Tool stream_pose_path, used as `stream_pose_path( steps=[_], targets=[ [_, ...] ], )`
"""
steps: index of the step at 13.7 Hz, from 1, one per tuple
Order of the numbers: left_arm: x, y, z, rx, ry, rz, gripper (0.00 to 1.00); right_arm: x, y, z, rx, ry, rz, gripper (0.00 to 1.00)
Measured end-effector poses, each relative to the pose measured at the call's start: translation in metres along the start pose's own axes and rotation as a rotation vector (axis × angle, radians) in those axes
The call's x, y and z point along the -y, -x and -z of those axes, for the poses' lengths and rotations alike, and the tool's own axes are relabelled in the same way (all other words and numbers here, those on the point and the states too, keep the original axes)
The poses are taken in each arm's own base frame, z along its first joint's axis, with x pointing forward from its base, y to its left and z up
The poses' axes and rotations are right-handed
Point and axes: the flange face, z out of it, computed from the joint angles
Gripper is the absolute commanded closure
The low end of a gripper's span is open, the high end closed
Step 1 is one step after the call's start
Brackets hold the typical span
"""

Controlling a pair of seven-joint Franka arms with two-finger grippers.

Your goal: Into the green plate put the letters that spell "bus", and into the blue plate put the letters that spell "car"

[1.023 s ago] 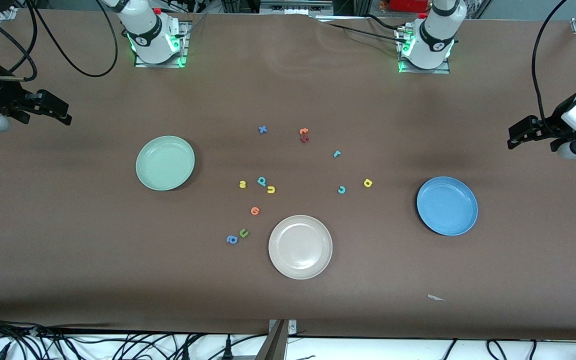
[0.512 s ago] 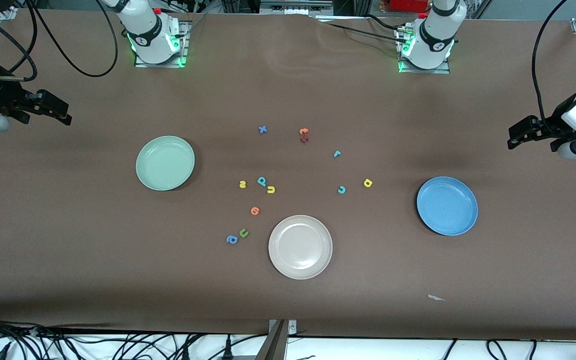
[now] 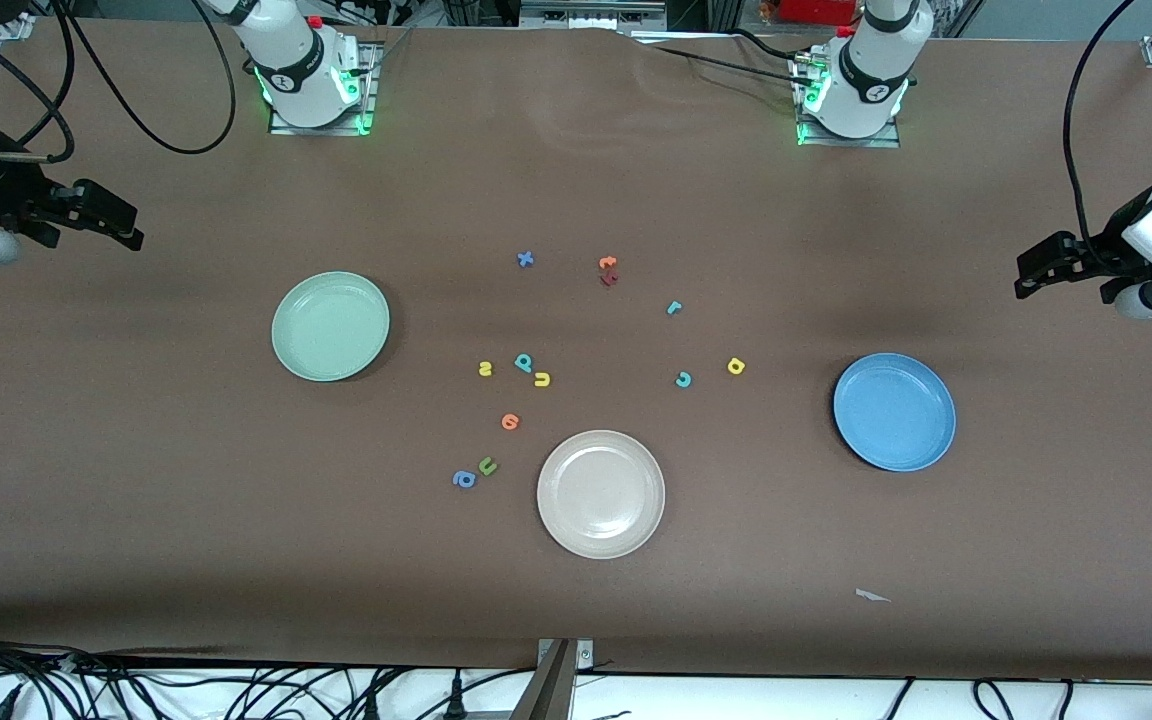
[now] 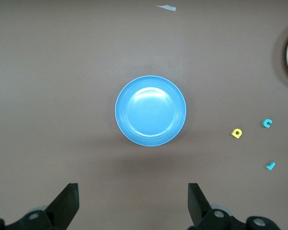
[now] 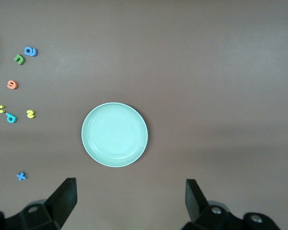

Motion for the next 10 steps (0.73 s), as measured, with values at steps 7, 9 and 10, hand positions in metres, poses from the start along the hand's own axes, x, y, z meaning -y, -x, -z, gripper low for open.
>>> stream_pose_path(
  steps=[7, 9, 10],
  targets=[
    [0.0000, 0.0001, -0.0021, 0.002, 0.000, 0.000, 0.00, 0.0000, 0.0000, -0.0001, 0.001, 0.000, 0.000, 0.00],
    [0.0000, 0.0000, -0.0031, 0.002, 0.000, 0.000, 0.00, 0.0000, 0.0000, -0.0002, 0.001, 0.000, 0.000, 0.00],
    [0.0000, 0.0000, -0.0038, 0.002, 0.000, 0.000, 0.00, 0.0000, 0.0000, -0.0002, 0.001, 0.000, 0.000, 0.00]
  ],
)
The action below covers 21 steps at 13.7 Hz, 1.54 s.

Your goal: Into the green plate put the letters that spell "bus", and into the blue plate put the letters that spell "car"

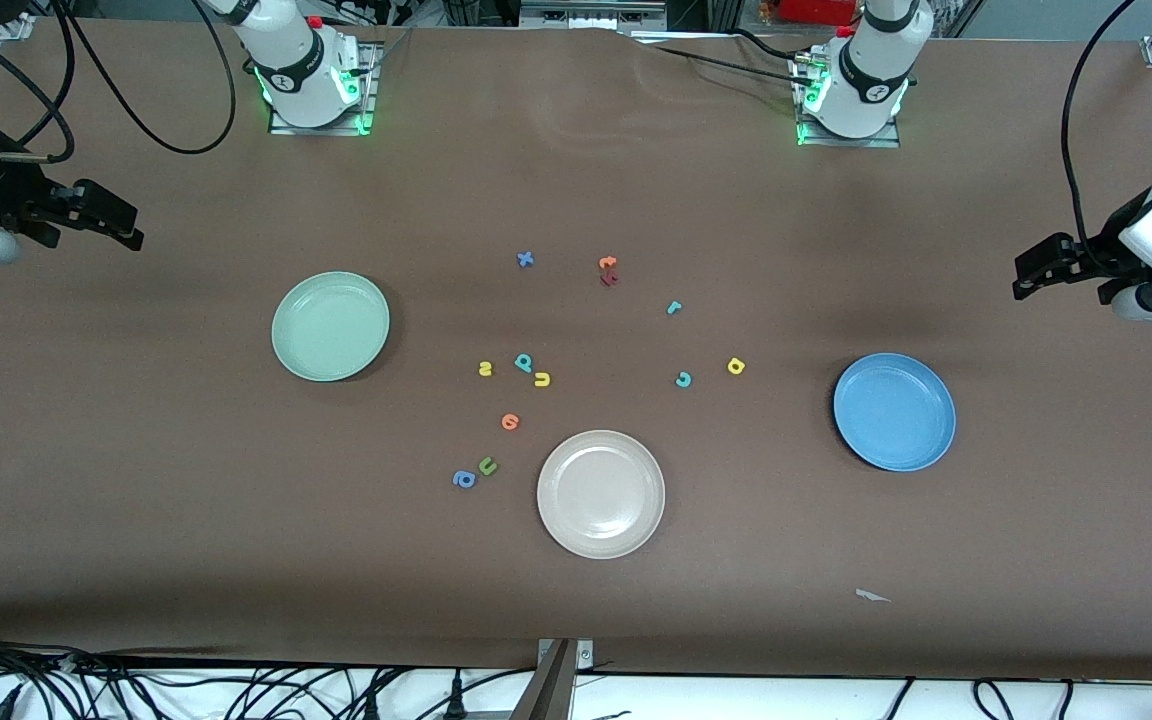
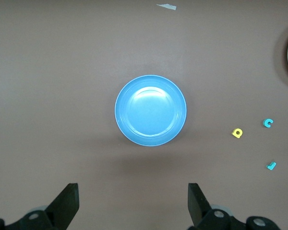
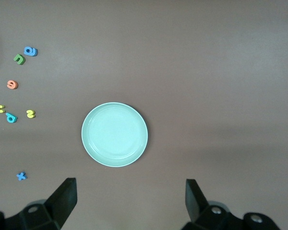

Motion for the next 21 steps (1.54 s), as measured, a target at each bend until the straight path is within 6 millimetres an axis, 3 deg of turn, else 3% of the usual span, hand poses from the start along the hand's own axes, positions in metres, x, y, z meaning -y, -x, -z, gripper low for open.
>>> stream_pose_path(
  steps=[4, 6, 8, 10, 13, 15, 18, 21],
  targets=[
    [0.000, 0.000, -0.001, 0.002, 0.000, 0.000, 0.00, 0.000, -0.001, -0.005, 0.016, 0.001, 0.000, 0.00],
    [-0.004, -0.003, -0.007, 0.007, 0.000, -0.004, 0.00, 0.001, -0.003, -0.024, 0.083, 0.005, 0.002, 0.00],
    [-0.025, -0.012, -0.026, 0.022, -0.001, -0.020, 0.00, 0.008, -0.009, -0.044, 0.133, 0.009, 0.014, 0.00],
    [-0.067, -0.027, -0.056, 0.014, 0.002, -0.045, 0.00, 0.028, -0.014, -0.062, 0.166, 0.013, 0.047, 0.00],
    [-0.150, -0.043, -0.136, -0.005, 0.031, -0.049, 0.00, 0.092, -0.026, -0.108, 0.189, 0.026, 0.152, 0.00],
    [-0.188, -0.047, -0.195, 0.005, 0.058, -0.049, 0.00, 0.148, -0.034, -0.148, 0.172, 0.036, 0.199, 0.00],
    [-0.219, -0.050, -0.267, 0.031, 0.088, -0.058, 0.00, 0.217, -0.037, -0.211, 0.143, 0.030, 0.133, 0.00],
    [-0.238, -0.041, -0.307, 0.069, 0.090, -0.076, 0.00, 0.263, -0.036, -0.270, 0.134, 0.027, 0.107, 0.00]
  ],
)
